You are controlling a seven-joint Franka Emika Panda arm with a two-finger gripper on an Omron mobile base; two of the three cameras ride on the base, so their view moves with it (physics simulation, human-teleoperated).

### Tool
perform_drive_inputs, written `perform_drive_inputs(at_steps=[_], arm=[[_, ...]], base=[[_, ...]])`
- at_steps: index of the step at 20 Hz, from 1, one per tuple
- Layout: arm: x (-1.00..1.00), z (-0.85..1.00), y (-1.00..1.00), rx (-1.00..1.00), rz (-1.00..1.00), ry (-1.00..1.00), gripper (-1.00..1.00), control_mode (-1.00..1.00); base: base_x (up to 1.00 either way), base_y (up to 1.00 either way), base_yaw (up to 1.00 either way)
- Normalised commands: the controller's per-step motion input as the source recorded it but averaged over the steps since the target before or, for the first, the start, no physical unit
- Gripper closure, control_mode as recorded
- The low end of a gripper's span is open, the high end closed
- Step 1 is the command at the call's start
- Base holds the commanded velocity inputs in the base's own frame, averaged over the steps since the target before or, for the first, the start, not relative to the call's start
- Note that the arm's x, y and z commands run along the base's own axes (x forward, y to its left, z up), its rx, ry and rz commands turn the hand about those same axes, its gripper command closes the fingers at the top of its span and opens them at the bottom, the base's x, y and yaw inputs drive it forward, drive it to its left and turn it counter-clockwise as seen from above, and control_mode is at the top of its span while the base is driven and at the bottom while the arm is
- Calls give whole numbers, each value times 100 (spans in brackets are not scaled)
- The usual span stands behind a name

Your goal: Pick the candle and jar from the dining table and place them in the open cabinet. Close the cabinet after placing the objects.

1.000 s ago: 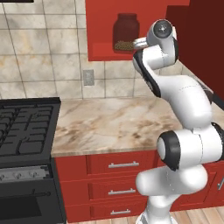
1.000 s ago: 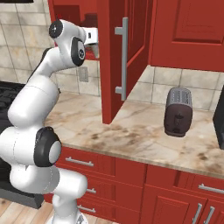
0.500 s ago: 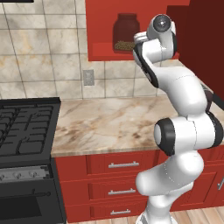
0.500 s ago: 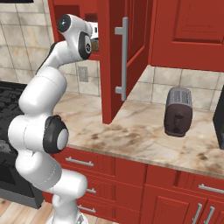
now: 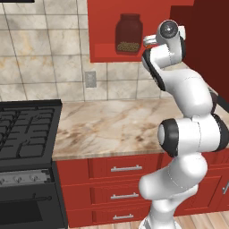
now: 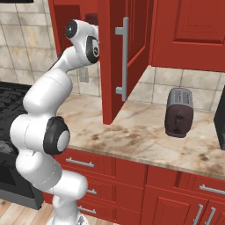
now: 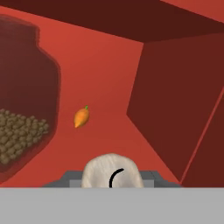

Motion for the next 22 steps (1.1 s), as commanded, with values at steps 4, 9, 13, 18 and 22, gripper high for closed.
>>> perform_drive_inputs(at_steps=[4,9,13,18,22], arm=[[33,0,-22,1,-1,6,100,-100],[42,4,-24,8,0,15,100,-100],[35,0,-28,9,0,8,100,-100],[37,0,-29,7,0,0,100,-100],[35,-8,-15,1,0,0,100,-100]], base=[[0,0,0],[0,0,0],[0,0,0],[0,0,0],[0,0,0]])
